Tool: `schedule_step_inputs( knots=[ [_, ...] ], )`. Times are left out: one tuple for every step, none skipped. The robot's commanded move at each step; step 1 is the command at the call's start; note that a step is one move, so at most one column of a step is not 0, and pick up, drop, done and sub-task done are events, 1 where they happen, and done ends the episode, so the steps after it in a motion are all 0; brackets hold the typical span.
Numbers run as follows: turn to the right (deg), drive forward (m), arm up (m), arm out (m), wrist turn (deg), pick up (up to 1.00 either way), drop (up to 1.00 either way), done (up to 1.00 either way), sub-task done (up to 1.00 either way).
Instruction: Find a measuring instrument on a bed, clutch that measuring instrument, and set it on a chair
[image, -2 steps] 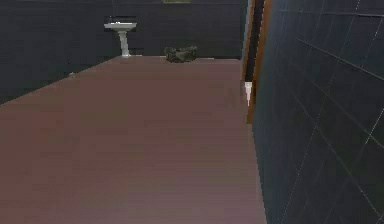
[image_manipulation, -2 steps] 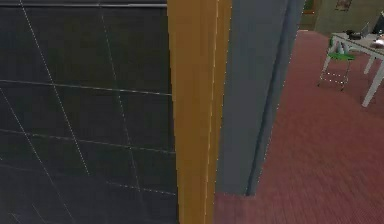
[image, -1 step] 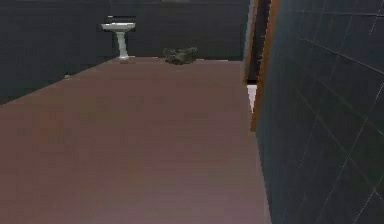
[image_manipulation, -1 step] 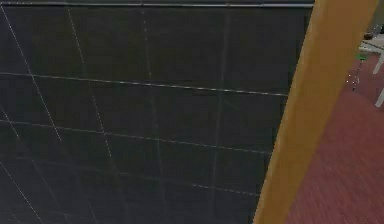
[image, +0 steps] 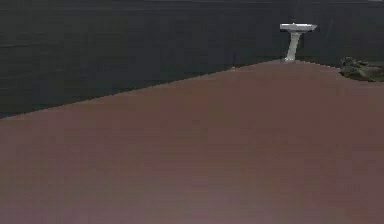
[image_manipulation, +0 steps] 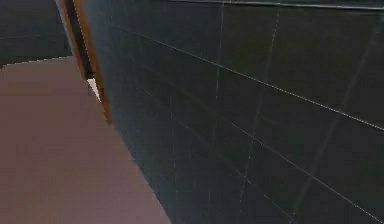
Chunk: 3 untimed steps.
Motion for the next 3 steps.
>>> schedule_step_inputs(
  knots=[
    [-33.0,0.0,0.0,0.0,0.0,0.0,0.0,0.0,0.0],
    [0.0,0.15,0.0,0.0,0.0,0.0,0.0,0.0,0.0],
    [45.0,0.0,0.0,0.0,0.0,0.0,0.0,0.0,0.0]
  ],
)
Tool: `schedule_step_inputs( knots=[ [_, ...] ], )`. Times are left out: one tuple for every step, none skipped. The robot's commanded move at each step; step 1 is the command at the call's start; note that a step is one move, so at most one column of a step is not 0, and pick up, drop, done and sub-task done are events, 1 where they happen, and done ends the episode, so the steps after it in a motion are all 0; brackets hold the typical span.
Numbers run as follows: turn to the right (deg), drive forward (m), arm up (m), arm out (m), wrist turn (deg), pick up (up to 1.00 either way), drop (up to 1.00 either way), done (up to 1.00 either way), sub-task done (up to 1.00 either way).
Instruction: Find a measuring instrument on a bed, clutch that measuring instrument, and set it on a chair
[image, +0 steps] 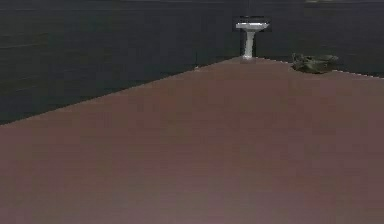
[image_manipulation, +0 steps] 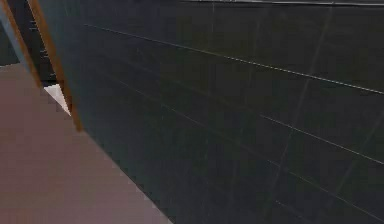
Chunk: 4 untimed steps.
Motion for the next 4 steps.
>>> schedule_step_inputs(
  knots=[
    [42.0,0.0,0.0,0.0,0.0,0.0,0.0,0.0,0.0],
    [0.0,1.0,0.0,0.0,0.0,0.0,0.0,0.0,0.0],
    [0.0,1.0,0.0,0.0,0.0,0.0,0.0,0.0,0.0],
    [3.0,0.0,0.0,0.0,0.0,0.0,0.0,0.0,0.0]
  ],
)
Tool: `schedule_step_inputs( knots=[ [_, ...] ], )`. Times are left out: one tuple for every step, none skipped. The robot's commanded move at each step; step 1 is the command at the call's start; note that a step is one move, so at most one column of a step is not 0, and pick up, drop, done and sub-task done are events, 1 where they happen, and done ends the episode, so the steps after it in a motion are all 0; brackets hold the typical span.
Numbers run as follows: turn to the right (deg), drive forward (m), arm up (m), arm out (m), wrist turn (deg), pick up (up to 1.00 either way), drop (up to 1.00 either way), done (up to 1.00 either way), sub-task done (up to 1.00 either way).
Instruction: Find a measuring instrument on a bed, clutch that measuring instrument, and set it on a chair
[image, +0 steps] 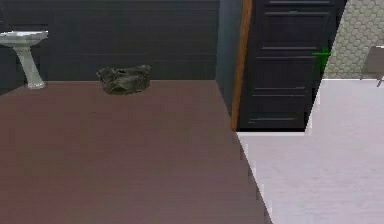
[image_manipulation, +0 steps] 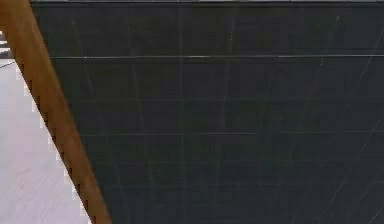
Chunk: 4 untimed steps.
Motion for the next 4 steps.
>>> schedule_step_inputs(
  knots=[
    [0.0,0.65,0.0,0.0,0.0,0.0,0.0,0.0,0.0],
    [39.0,0.0,0.0,0.0,0.0,0.0,0.0,0.0,0.0],
    [0.0,0.5,0.0,0.0,0.0,0.0,0.0,0.0,0.0],
    [27.0,0.0,0.0,0.0,0.0,0.0,0.0,0.0,0.0]
  ],
)
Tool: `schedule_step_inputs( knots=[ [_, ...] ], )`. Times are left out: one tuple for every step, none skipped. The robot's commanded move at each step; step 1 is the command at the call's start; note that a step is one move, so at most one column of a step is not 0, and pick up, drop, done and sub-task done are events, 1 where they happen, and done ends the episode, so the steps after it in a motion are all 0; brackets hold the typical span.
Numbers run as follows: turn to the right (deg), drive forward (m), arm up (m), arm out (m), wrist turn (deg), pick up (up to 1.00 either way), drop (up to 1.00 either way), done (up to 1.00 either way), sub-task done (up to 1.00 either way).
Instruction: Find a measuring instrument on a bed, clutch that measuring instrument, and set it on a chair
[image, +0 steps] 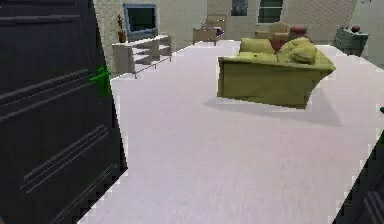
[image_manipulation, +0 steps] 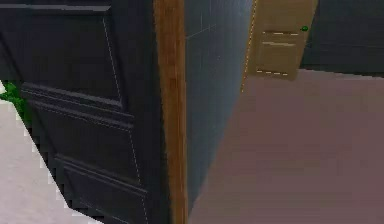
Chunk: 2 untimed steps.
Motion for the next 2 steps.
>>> schedule_step_inputs(
  knots=[
    [0.0,1.0,0.0,0.0,0.0,0.0,0.0,0.0,0.0],
    [0.0,0.6,0.0,0.0,0.0,0.0,0.0,0.0,0.0]
  ],
)
